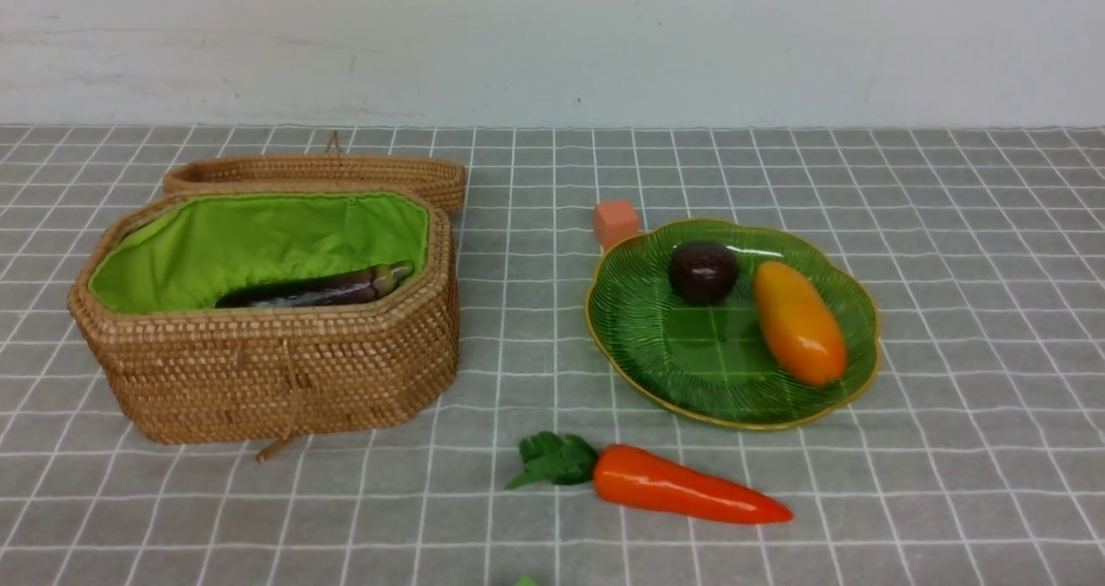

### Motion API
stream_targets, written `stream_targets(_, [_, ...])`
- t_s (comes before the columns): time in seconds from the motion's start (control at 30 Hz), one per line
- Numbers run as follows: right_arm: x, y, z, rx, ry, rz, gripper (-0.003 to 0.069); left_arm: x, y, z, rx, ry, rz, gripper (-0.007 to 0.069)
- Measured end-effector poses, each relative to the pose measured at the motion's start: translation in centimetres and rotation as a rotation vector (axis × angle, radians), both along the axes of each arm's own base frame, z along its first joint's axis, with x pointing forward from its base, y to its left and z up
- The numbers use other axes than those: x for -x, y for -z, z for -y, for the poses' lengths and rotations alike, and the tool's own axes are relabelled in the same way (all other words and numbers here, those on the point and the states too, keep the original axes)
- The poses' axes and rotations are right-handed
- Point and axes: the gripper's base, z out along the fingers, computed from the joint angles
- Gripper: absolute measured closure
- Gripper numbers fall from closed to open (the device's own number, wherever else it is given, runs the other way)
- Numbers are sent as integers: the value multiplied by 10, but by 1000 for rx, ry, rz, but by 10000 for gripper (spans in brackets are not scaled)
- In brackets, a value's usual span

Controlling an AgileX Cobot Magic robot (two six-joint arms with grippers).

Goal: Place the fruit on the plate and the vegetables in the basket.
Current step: Use the right arm to grab a lemon and put it into the right plate

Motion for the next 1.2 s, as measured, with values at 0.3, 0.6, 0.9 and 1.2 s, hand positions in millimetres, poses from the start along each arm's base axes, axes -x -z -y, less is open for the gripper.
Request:
stream_targets(0.3, [0,0,0,0,0,0,418,-20,52,13,-135,-194,42,636])
stream_targets(0.6, [0,0,0,1,0,0,418,-33,122,7,-215,-372,-181,627])
stream_targets(0.9, [0,0,0,0,0,0,418,-35,136,6,-209,-390,-191,621])
stream_targets(1.2, [-2,-2,1,-2,14,48,418,-36,136,5,-205,-417,-182,610])
